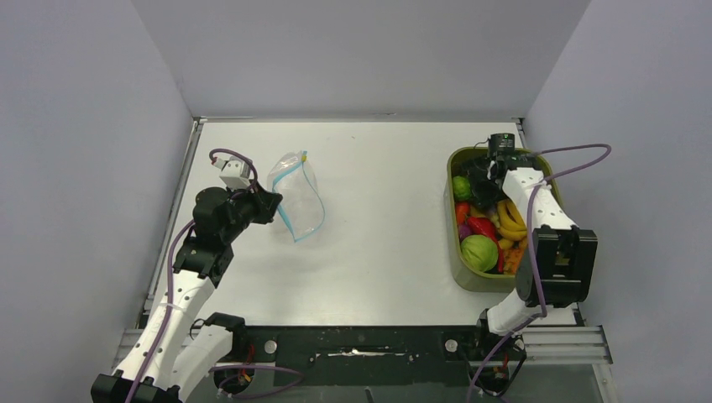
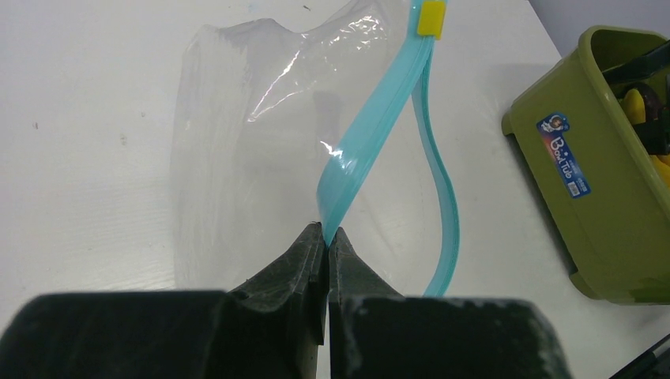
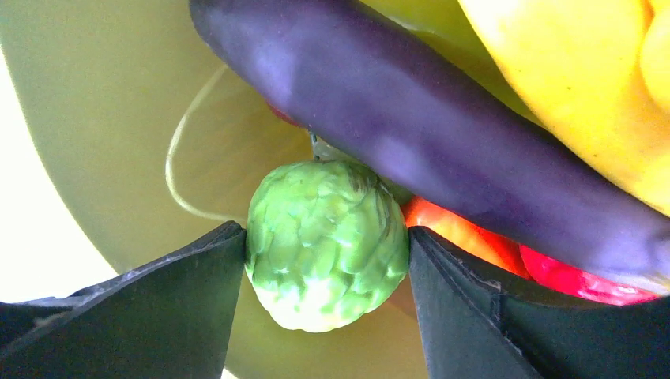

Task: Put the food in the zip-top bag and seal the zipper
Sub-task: Pick up the fake vegetable from the bin.

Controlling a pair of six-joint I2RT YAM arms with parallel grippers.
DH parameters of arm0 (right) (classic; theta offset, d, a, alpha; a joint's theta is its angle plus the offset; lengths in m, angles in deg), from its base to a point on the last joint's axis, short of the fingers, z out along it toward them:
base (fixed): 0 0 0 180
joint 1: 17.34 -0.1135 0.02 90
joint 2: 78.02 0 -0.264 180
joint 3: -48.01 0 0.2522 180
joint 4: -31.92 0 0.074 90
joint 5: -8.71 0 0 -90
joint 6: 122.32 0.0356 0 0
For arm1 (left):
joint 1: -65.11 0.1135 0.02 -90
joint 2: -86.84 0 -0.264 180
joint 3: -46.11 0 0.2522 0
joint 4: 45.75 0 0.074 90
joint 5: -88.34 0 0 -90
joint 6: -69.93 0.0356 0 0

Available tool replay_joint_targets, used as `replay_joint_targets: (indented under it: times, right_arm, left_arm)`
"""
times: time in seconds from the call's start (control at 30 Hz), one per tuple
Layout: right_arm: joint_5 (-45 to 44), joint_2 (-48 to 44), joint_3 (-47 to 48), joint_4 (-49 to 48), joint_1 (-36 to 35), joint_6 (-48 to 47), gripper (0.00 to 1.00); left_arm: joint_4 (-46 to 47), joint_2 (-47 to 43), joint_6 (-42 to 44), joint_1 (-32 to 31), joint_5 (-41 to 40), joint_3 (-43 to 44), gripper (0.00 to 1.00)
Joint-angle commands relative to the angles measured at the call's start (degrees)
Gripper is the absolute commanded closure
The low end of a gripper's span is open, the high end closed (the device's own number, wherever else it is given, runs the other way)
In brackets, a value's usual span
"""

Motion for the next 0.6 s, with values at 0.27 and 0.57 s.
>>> replay_joint_targets:
  times: [0.27,0.57]
  right_arm:
    - [-6.08,-9.38,-2.19,-3.37,0.15,-1.2,0.35]
    - [-11.59,-16.83,-3.87,-5.17,-0.23,-6.18,0.36]
  left_arm:
    - [1.93,-1.23,1.29,-0.12,-0.47,0.25,1.0]
    - [2.18,-1.96,1.38,-0.05,-0.67,0.0,1.0]
